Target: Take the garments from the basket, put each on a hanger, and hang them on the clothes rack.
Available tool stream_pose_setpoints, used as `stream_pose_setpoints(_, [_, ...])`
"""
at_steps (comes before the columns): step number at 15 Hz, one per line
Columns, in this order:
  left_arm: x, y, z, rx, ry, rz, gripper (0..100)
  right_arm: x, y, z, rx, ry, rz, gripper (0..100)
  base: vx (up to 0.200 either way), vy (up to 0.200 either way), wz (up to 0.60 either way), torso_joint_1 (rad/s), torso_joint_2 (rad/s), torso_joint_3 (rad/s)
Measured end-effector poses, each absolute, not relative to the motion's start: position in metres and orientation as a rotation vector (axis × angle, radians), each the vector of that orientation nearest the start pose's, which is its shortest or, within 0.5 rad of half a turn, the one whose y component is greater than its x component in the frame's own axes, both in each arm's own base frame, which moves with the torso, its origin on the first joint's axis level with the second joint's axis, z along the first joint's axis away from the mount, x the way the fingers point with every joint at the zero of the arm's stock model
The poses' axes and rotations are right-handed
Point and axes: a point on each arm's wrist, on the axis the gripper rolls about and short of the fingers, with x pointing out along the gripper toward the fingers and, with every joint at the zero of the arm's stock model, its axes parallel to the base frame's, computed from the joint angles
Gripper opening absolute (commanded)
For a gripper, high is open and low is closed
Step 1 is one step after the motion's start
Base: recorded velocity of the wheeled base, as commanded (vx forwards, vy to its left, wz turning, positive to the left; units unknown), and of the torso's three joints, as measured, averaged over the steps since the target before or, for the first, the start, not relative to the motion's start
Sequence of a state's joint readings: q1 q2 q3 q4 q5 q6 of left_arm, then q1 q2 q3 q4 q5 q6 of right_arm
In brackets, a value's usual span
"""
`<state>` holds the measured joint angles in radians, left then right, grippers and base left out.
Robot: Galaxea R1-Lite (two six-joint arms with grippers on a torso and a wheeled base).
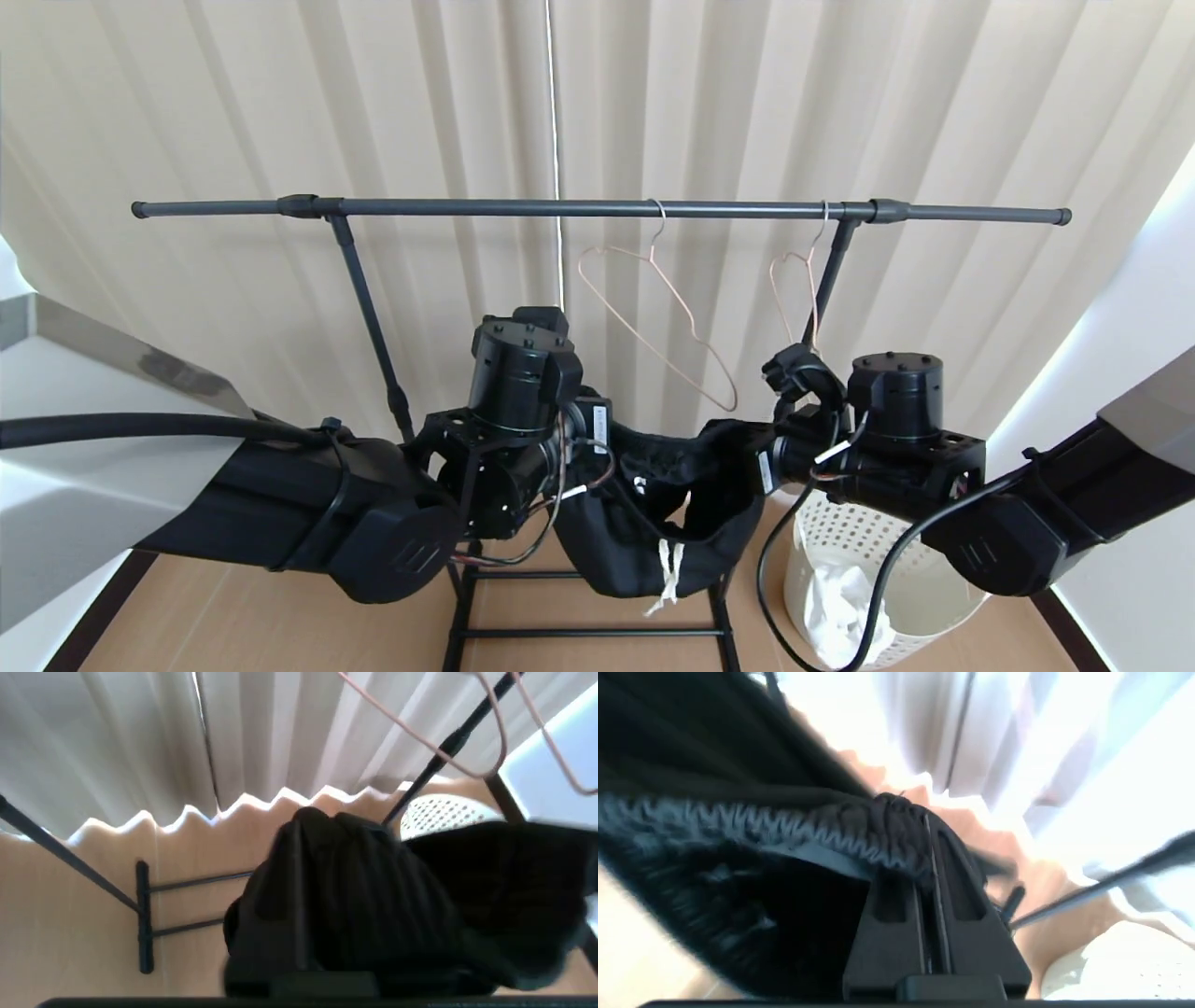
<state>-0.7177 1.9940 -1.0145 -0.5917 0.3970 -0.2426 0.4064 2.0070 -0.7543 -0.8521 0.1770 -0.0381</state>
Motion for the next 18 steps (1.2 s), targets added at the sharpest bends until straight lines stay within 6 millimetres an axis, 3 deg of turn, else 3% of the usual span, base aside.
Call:
stream_pose_setpoints(5, [0.285,-0.233,0.124,-0.017,0.419,-0.360,100,0.318,0.120,0.112,-0.091,0.329,0.510,0,0.000,0.000,0.00,0.000,0.00,0.000])
stream_pose_setpoints(9, [0.277,-0.221,0.128,-0.059,0.473,-0.549,100,0.320,0.108,0.121,-0.116,0.298,0.466,0,0.000,0.000,0.00,0.000,0.00,0.000])
stream_pose_setpoints(14, [0.268,-0.183,0.148,-0.199,0.531,-0.873,100,0.324,0.096,0.121,-0.153,0.292,0.426,0,0.000,0.000,0.00,0.000,0.00,0.000])
stream_pose_setpoints(18, [0.267,-0.174,0.157,-0.206,0.493,-0.800,100,0.318,0.095,0.115,-0.222,0.302,0.426,0,0.000,0.000,0.00,0.000,0.00,0.000])
